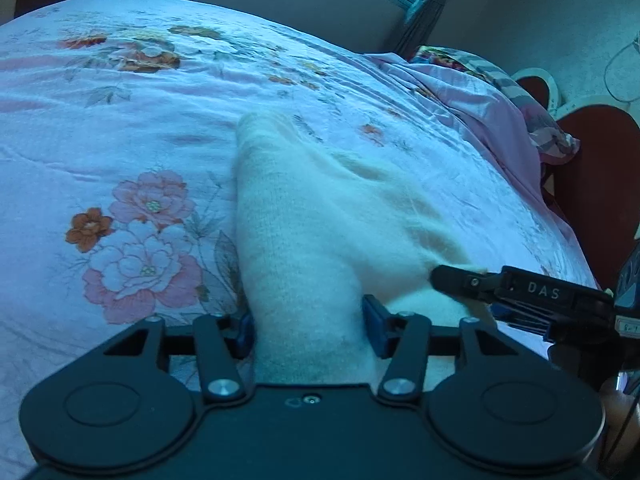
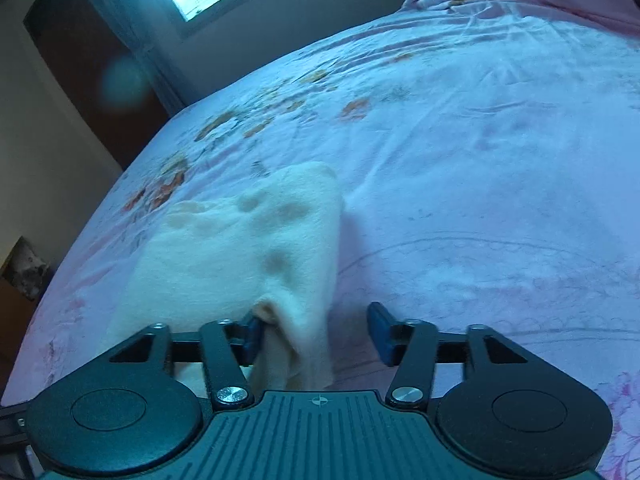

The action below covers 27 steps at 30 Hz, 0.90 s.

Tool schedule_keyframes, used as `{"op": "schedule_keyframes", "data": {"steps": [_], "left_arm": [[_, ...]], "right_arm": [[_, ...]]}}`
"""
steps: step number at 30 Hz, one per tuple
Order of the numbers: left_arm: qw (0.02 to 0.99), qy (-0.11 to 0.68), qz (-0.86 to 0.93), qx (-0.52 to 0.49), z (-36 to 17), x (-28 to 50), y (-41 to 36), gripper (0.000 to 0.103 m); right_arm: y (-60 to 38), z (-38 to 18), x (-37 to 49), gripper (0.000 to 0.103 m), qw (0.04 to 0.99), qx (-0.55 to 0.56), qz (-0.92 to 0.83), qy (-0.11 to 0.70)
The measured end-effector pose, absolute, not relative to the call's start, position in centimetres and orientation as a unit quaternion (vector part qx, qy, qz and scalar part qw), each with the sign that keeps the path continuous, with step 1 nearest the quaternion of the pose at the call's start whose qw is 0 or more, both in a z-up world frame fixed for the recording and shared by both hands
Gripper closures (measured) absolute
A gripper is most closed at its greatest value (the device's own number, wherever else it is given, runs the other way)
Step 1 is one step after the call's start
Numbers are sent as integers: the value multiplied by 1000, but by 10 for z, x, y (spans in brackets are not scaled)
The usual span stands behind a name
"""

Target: Fold small clothes

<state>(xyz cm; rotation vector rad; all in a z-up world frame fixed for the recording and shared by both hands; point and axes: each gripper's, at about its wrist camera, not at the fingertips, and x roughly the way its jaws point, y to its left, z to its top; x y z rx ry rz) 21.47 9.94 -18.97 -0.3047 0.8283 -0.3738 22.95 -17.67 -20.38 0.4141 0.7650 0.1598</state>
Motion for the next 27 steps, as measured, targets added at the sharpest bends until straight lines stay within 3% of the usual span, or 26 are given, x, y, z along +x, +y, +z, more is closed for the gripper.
{"op": "schedule_keyframes", "data": {"steps": [6, 11, 12, 18, 27], "left_arm": [[917, 337, -158, -142, -151, 200, 105, 53], [909, 357, -181, -119, -151, 217, 78, 53], [906, 367, -179, -113, -157, 221, 74, 53], [896, 395, -158, -128, -177, 237, 78, 53], [902, 394, -149, -93, -160, 218, 69, 51]], "right_arm": [[-179, -160, 214, 45, 935, 169, 57, 306], [-140, -145, 218, 73, 935, 136, 119, 305], [-135, -149, 220, 74, 933, 130, 122, 313], [-130, -203, 245, 75, 913, 75, 81, 392], [-128, -167, 215, 75, 922, 88, 113, 358]]}}
